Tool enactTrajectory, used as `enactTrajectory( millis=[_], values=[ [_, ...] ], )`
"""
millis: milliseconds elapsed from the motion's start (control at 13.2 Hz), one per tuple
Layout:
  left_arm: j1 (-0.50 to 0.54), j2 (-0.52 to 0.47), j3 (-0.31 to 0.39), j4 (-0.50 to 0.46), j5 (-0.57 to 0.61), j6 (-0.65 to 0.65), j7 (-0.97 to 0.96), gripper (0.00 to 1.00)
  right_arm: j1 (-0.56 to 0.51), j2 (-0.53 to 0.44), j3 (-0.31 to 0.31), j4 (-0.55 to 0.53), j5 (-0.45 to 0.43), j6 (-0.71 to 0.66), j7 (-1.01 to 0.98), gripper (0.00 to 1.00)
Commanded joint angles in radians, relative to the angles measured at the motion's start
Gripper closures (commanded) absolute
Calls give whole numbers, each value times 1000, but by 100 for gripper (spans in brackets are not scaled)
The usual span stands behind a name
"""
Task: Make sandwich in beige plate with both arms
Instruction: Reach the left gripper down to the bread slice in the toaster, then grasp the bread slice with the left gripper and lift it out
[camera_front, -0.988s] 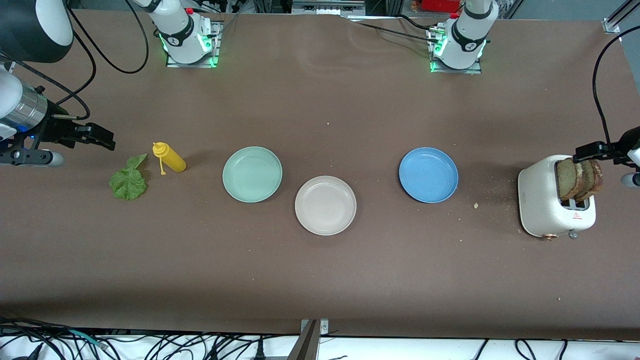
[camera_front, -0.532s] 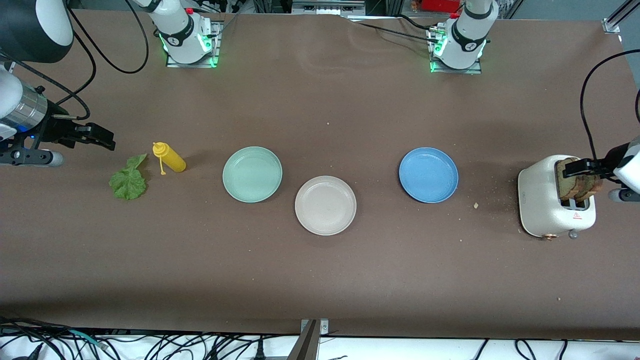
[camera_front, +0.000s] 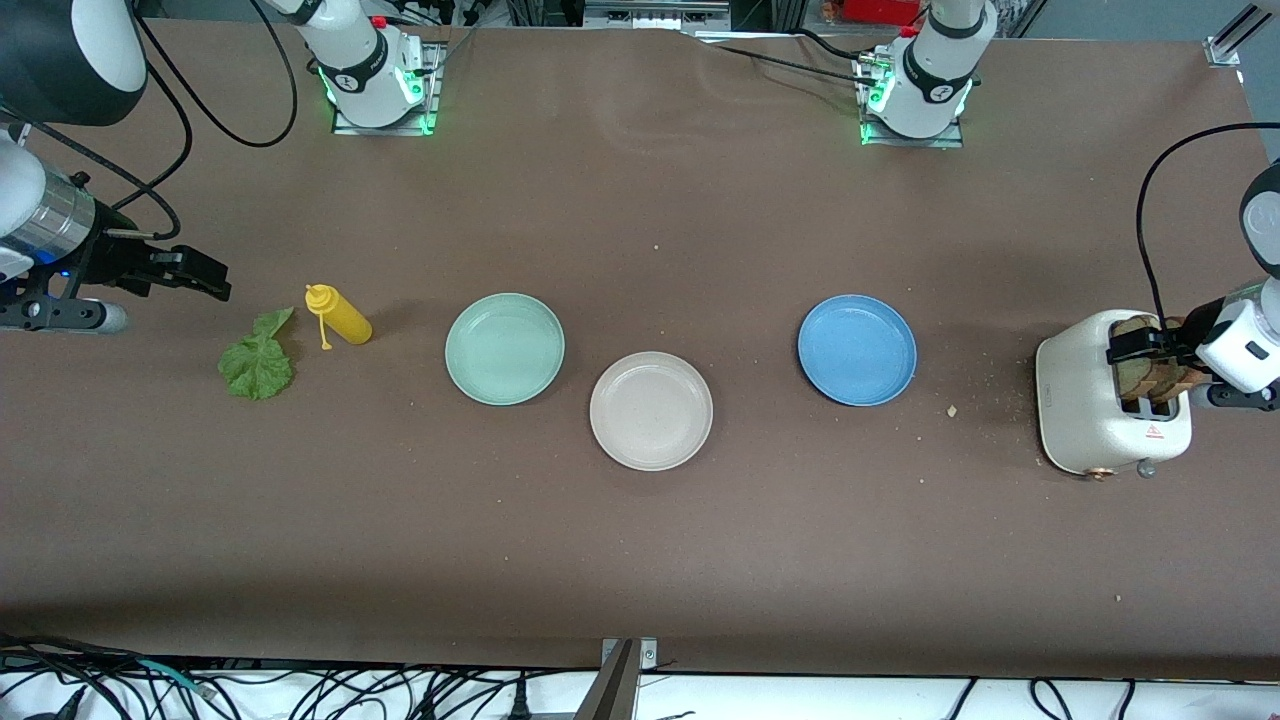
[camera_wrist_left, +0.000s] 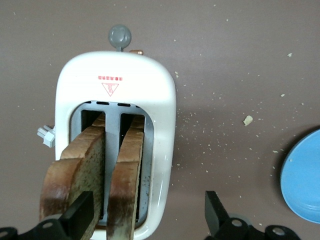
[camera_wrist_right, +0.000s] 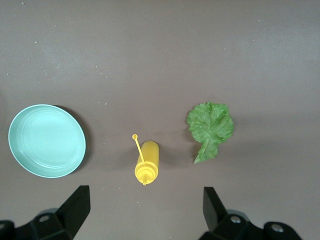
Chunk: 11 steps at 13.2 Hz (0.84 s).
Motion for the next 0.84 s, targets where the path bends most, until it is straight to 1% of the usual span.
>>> enactTrajectory(
  millis=[0, 76, 152, 228, 456, 608, 760],
  values=[
    [21, -1, -9, -22, -12, 32, 30, 43, -8, -16, 2, -19, 18, 6, -18, 0],
    [28, -2, -9, -22, -12, 26, 38, 80, -8, -16, 2, -19, 18, 6, -18, 0],
    [28, -4, -8, -20, -12, 17, 76, 100, -8, -16, 1, -19, 18, 6, -18, 0],
    [28, -5, -8, -17, -12, 13, 117, 100, -8, -16, 1, -19, 18, 6, -18, 0],
    [28, -5, -6, -2, -12, -4, 128, 100, -8, -16, 2, -19, 18, 6, -18, 0],
    [26, -8, -8, 40, -10, -59, 133, 100, -8, -16, 2, -19, 18, 6, -18, 0],
    [25, -8, -8, 111, -7, -150, 139, 100, -8, -15, 2, -19, 18, 6, -20, 0]
  ],
)
